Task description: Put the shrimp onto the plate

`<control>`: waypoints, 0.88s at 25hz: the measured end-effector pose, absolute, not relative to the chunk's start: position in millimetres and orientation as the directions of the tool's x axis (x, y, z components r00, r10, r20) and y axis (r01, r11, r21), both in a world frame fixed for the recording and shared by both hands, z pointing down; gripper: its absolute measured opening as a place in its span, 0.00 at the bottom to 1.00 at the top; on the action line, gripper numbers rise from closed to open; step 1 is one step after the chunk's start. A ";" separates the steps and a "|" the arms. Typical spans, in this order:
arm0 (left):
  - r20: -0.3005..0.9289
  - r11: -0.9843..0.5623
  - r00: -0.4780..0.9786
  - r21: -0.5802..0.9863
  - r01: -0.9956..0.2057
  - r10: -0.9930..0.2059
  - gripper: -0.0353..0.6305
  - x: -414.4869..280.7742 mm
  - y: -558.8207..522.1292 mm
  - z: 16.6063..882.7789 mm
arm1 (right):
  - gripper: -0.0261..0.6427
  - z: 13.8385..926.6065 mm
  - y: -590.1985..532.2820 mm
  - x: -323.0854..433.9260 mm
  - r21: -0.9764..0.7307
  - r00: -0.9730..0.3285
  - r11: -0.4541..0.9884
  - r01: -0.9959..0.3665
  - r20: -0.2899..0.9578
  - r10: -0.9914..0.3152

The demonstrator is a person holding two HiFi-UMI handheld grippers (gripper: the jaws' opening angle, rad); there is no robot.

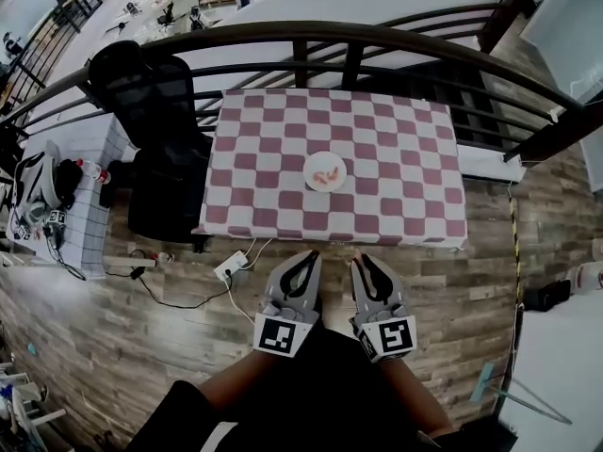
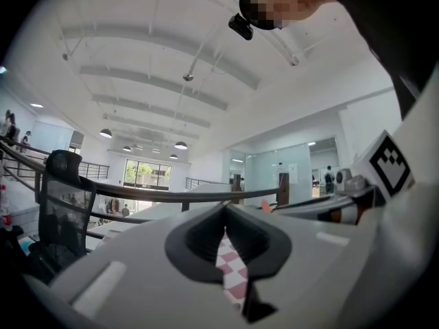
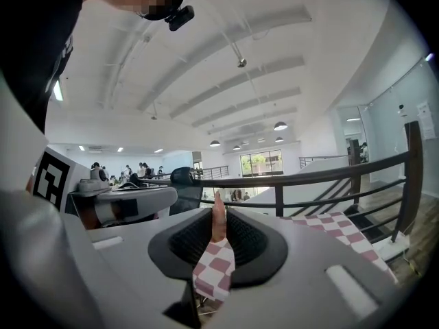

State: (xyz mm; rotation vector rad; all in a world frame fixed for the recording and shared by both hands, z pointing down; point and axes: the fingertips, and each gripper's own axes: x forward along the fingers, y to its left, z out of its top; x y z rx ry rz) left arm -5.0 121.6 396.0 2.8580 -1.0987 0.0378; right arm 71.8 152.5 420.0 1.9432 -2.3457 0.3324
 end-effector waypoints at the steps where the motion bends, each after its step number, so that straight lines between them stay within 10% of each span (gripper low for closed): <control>1: 0.051 -0.745 0.748 0.064 -0.664 -0.662 0.06 -3.6 110.0 395.2 | 0.13 418.8 139.7 73.8 -0.118 -0.185 0.164 -0.979 0.198 -0.963; 22: 0.049 -0.761 0.769 0.119 -0.638 -0.637 0.06 -5.8 -6.4 410.3 | 0.13 431.9 30.1 71.5 -0.081 -0.151 0.132 -0.988 0.294 -0.944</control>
